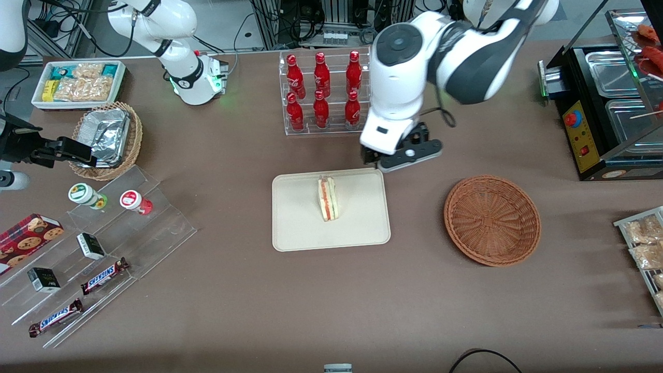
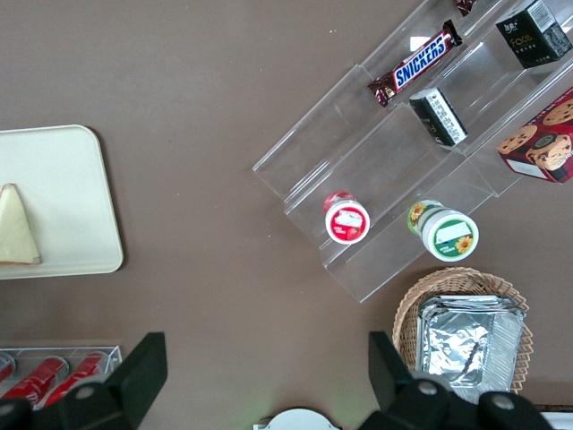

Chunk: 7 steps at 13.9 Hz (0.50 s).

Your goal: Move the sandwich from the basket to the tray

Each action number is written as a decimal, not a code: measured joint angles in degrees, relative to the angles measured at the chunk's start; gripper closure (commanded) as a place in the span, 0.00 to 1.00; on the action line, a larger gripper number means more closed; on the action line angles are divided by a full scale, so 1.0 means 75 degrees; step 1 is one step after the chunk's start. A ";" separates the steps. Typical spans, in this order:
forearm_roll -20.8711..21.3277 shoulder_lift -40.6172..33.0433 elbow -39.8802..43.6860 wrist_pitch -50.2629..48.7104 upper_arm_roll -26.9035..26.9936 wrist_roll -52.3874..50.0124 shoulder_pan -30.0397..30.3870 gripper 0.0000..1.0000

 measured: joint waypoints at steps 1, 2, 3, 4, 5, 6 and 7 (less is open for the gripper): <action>-0.0154 -0.0155 -0.0001 -0.0213 0.0059 0.0407 0.0161 0.01; -0.0355 -0.0333 -0.0001 -0.0438 0.0272 0.0869 0.0232 0.01; -0.0623 -0.0532 0.0001 -0.0639 0.0614 0.1427 0.0246 0.01; -0.0898 -0.0757 0.0005 -0.0851 0.1007 0.2075 0.0263 0.01; -0.1120 -0.0989 0.0007 -0.1092 0.1414 0.2717 0.0284 0.01; -0.1282 -0.1220 0.0008 -0.1355 0.1825 0.3365 0.0307 0.01; -0.1361 -0.1428 0.0006 -0.1585 0.2178 0.3953 0.0354 0.01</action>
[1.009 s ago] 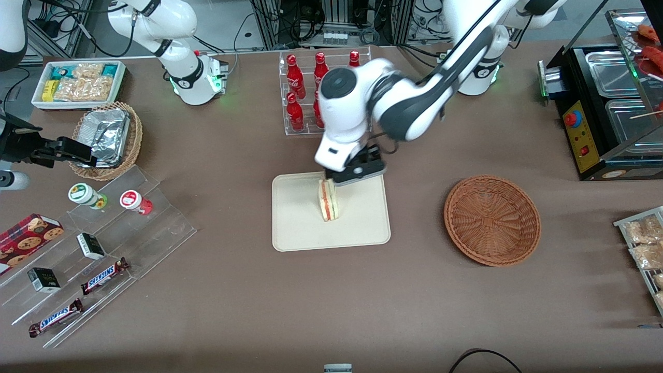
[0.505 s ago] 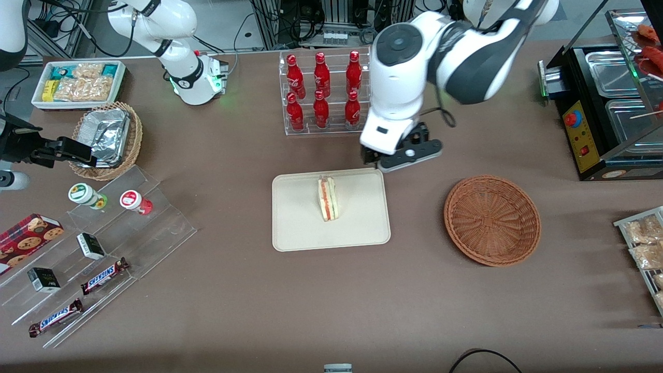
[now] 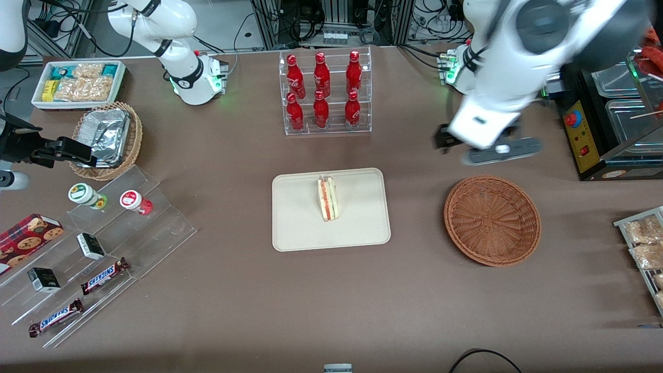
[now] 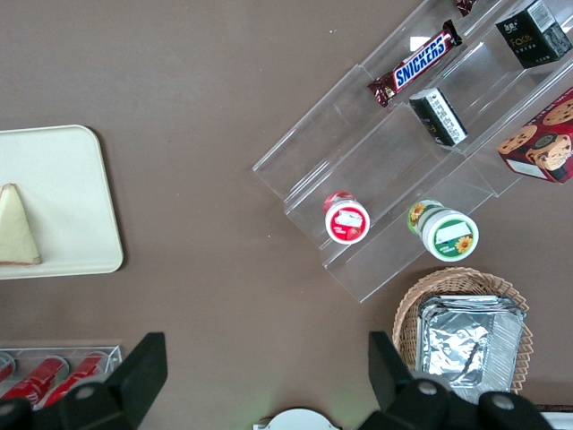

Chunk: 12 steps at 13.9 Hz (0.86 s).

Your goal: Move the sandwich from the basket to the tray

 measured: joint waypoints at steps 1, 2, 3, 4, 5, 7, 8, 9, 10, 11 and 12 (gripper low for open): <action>-0.0024 -0.0166 -0.0004 -0.0195 0.0254 0.0546 0.0101 0.01; -0.0037 -0.0288 -0.0008 -0.0361 0.0423 0.1065 0.0246 0.01; -0.0043 -0.0384 -0.0012 -0.0505 0.0593 0.1555 0.0387 0.01; -0.0046 -0.0454 -0.0018 -0.0599 0.0805 0.1982 0.0454 0.01; -0.0046 -0.0518 -0.0022 -0.0682 0.1053 0.2406 0.0474 0.01; -0.0046 -0.0641 -0.0052 -0.0761 0.1474 0.3135 0.0584 0.01; -0.0047 -0.0671 -0.0063 -0.0766 0.1592 0.3435 0.0732 0.01; -0.0047 -0.0674 -0.0077 -0.0766 0.1636 0.3623 0.0909 0.01; -0.0051 -0.0667 -0.0103 -0.0765 0.1649 0.3719 0.1041 0.01; -0.0058 -0.0651 -0.0128 -0.0765 0.1655 0.3762 0.1098 0.01; -0.0070 -0.0631 -0.0141 -0.0765 0.1650 0.3775 0.1100 0.01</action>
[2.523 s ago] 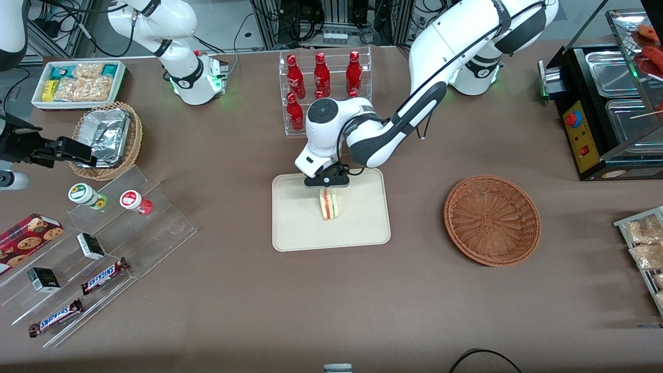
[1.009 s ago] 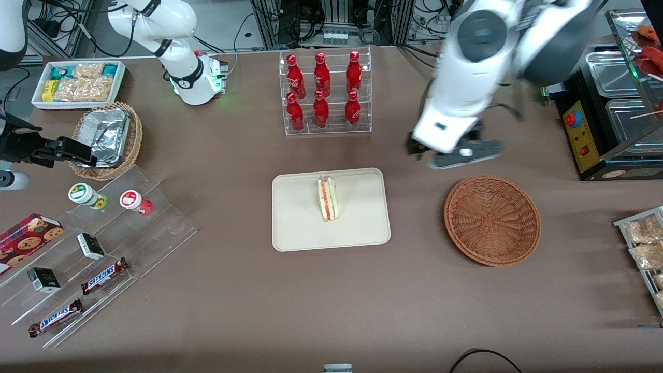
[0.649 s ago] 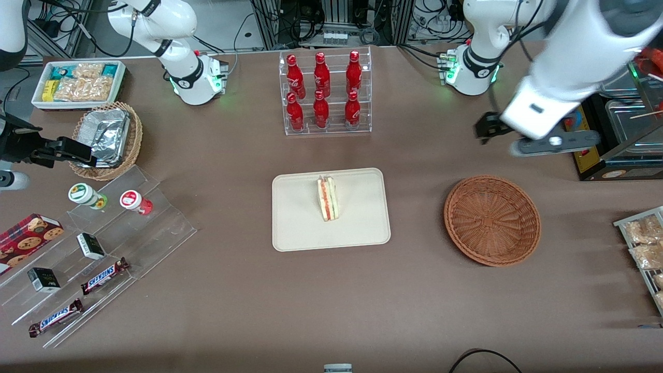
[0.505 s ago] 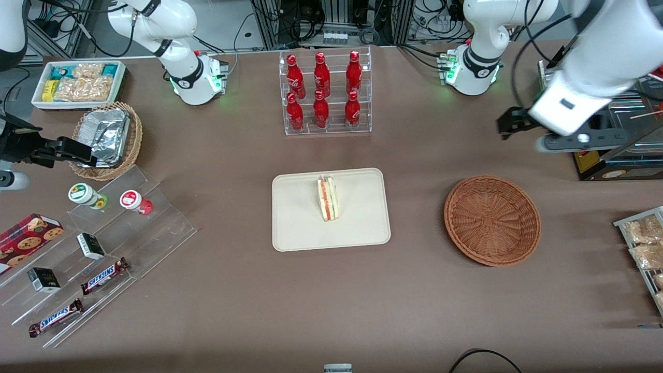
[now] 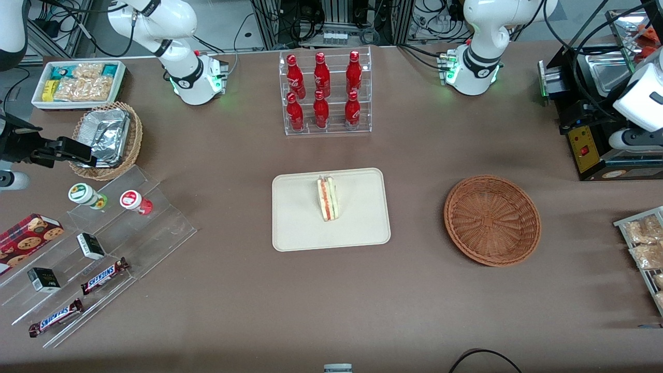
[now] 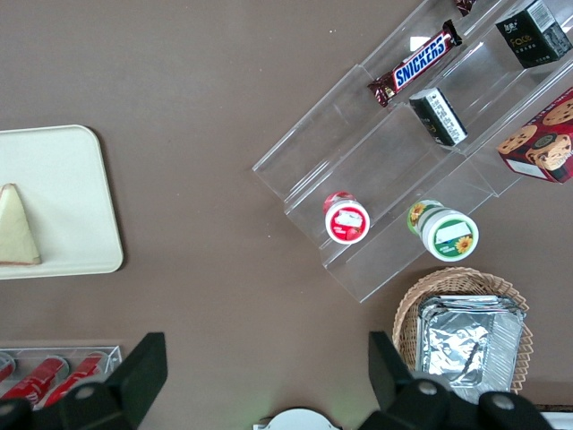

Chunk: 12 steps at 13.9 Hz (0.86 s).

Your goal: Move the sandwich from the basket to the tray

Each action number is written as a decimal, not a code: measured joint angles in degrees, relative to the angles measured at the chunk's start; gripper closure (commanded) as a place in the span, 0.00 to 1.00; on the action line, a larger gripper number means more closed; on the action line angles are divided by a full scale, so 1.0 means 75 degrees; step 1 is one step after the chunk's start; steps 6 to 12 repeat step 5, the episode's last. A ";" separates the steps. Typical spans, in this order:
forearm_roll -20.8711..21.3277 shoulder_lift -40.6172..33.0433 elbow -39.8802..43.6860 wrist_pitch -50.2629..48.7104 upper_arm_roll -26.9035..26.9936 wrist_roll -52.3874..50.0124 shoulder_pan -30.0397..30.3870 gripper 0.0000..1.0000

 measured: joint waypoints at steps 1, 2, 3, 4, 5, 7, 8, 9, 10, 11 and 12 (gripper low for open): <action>-0.0010 0.0013 -0.0007 0.0004 -0.0019 0.0009 -0.0002 0.01; -0.0013 0.0017 -0.0007 0.0024 -0.0037 0.0014 -0.0009 0.01; -0.0012 0.0016 -0.0007 0.0076 -0.0051 0.0016 -0.0035 0.01; -0.0013 0.0016 -0.0004 0.0142 -0.0066 0.0016 -0.0085 0.01; -0.0013 0.0016 0.0018 0.0206 -0.0084 0.0016 -0.0152 0.01; -0.0013 0.0016 0.0018 0.0206 -0.0084 0.0016 -0.0152 0.01; -0.0013 0.0016 0.0018 0.0206 -0.0084 0.0016 -0.0152 0.01; -0.0013 0.0016 0.0018 0.0206 -0.0084 0.0016 -0.0152 0.01; -0.0013 0.0016 0.0018 0.0206 -0.0084 0.0016 -0.0152 0.01; -0.0013 0.0016 0.0018 0.0206 -0.0084 0.0016 -0.0152 0.01; -0.0013 0.0016 0.0018 0.0206 -0.0084 0.0016 -0.0152 0.01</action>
